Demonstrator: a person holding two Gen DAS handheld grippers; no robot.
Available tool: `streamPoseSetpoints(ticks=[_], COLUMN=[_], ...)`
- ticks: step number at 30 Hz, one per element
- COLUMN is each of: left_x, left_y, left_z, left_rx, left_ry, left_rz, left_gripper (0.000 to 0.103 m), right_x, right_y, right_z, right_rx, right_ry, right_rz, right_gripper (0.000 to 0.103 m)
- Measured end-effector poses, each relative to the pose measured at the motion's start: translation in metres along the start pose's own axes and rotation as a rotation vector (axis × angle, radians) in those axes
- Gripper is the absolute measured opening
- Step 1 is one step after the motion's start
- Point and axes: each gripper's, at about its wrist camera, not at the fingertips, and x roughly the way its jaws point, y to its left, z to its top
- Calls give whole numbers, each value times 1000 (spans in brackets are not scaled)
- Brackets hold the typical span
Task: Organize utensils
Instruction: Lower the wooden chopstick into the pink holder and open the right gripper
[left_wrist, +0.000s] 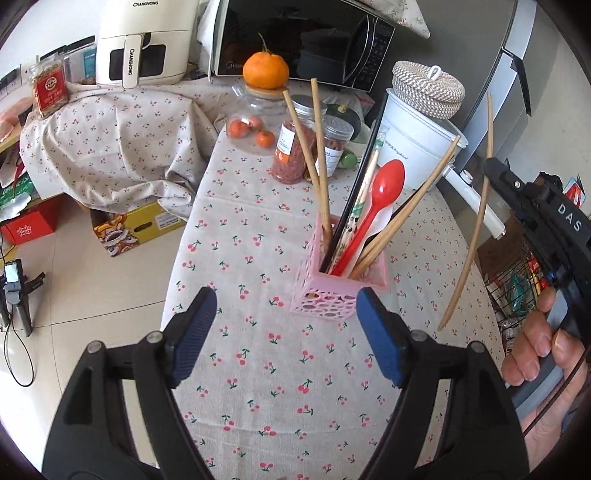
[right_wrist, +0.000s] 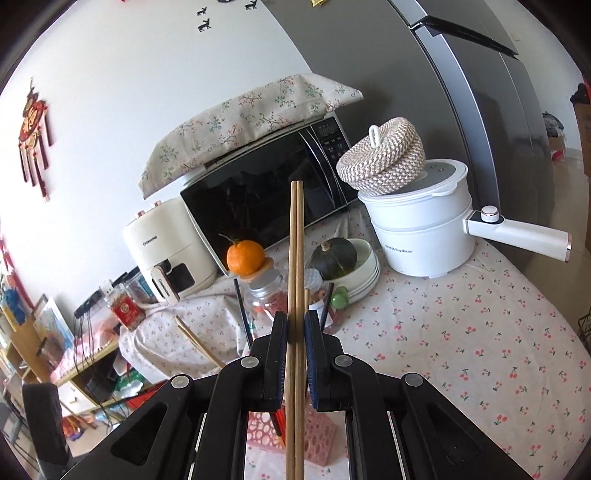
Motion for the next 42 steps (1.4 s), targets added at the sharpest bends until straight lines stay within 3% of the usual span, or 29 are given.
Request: streamPoseSetpoints(ticks=[7, 17, 24, 26, 28, 30, 33, 36, 39, 42], left_x=[11, 11, 10, 9, 7, 3, -3, -11, -20, -26], left_y=[9, 29, 32, 31, 28, 23, 17, 9, -6, -29], left_z=[-10, -15, -13, -13, -12, -12, -13, -15, -21, -33], left_rx=[68, 32, 38, 39, 48, 55, 56, 13, -3, 35], left_ry=[56, 91, 55, 26, 16, 1, -12, -7, -24, -39], left_rz=[18, 1, 26, 49, 54, 56, 89, 71, 30, 38], left_gripper=[81, 81, 83, 88, 97, 102, 102, 102, 102, 102], right_x=[12, 32, 46, 44, 36, 22, 1, -22, -51, -79], right_y=[20, 30, 35, 31, 27, 24, 19, 11, -1, -12], right_z=[-6, -11, -27, -30, -29, -27, -19, -13, -8, -6], right_rx=[28, 42, 3, 34, 60, 73, 50, 8, -45, -91], right_ry=[-93, -212, -180, -145, -118, -111, -75, -57, -41, -33], right_rz=[-50, -160, -167, -143, -111, -93, -98, -137, -168, -215], right_gripper=[10, 10, 12, 20, 39, 51, 64, 80, 88, 93])
